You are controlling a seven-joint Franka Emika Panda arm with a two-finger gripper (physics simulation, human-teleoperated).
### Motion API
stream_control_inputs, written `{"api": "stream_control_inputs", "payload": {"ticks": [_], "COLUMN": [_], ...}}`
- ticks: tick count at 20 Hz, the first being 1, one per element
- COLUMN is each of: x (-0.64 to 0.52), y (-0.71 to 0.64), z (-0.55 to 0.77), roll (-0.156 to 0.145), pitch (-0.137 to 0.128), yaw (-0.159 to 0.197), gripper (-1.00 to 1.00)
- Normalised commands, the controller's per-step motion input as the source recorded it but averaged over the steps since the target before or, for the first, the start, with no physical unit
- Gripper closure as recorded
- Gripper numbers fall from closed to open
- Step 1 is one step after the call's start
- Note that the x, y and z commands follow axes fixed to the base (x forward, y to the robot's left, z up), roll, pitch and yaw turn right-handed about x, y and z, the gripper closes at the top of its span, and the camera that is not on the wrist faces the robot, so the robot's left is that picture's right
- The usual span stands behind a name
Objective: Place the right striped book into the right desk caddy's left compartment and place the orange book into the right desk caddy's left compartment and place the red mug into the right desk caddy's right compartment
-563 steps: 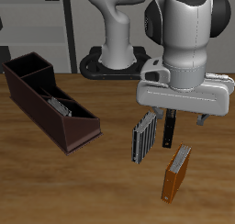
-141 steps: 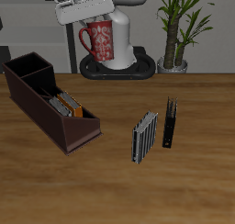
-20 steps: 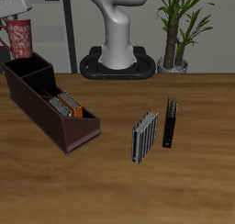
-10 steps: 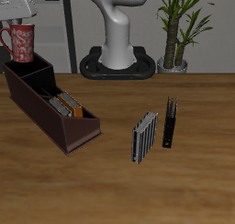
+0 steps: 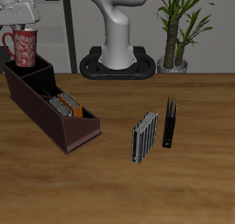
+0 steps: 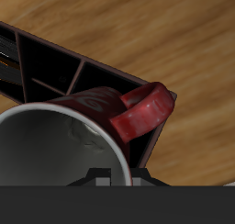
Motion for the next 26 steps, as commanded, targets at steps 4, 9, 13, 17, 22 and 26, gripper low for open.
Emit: {"api": "stream_control_inputs", "payload": {"ticks": [4, 9, 13, 17, 22, 26], "x": [-0.11, 0.04, 0.07, 0.00, 0.03, 0.10], "y": [-0.03, 0.00, 0.02, -0.05, -0.05, -0.07], "z": [-0.08, -0.20, -0.17, -0.05, -0.11, -0.19], "roll": [0.006, -0.010, 0.004, -0.008, 0.003, -0.015], "pitch": [-0.002, 0.049, 0.044, 0.014, 0.028, 0.049], "yaw": [-0.005, -0.014, -0.017, -0.009, -0.008, -0.025], "gripper": [1.00, 1.00, 1.00, 1.00, 1.00, 1.00]}}
